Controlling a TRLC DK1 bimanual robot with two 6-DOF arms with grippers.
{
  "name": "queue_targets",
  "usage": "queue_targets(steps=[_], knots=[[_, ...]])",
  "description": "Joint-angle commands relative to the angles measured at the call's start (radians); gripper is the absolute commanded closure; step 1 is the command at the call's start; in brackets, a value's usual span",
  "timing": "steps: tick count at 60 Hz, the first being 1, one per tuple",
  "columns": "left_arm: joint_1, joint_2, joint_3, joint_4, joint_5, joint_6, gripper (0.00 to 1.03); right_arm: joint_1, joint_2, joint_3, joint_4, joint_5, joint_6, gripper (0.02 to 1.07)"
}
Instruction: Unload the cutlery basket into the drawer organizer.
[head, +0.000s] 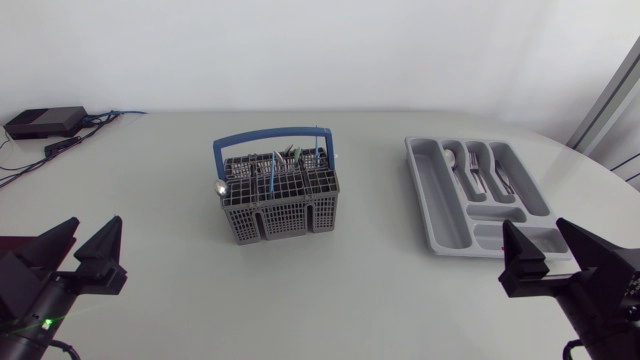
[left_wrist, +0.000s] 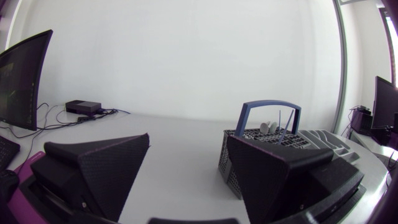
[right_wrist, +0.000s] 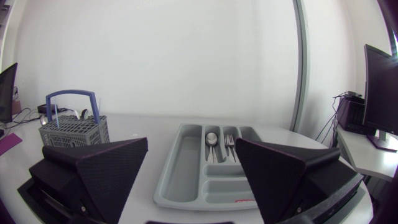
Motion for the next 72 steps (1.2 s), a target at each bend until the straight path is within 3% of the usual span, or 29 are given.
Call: queue_targets(steps=[1,37,53,72], knots=[[-0.005,-0.009,-0.020,0.002,0.000,-0.019,0.04,0.009,-0.006,-0.022,0.014,-0.001,0.014,0.05],[-0.007,-0.010,-0.020,0.013,0.001,-0.036,0.04,0.014,-0.006,-0.022,0.017,0.000,0.012,0.05],[0.023,0.010,0.078,0.008,0.001,-0.047,0.04,0.032,-0.001,0.029,0.033,-0.001,0.007,0.06],[-0.062,0.306,0.294,-0.004,0.000,-0.051,0.05,0.080,0.315,0.196,0.090,0.000,0.004,0.07]])
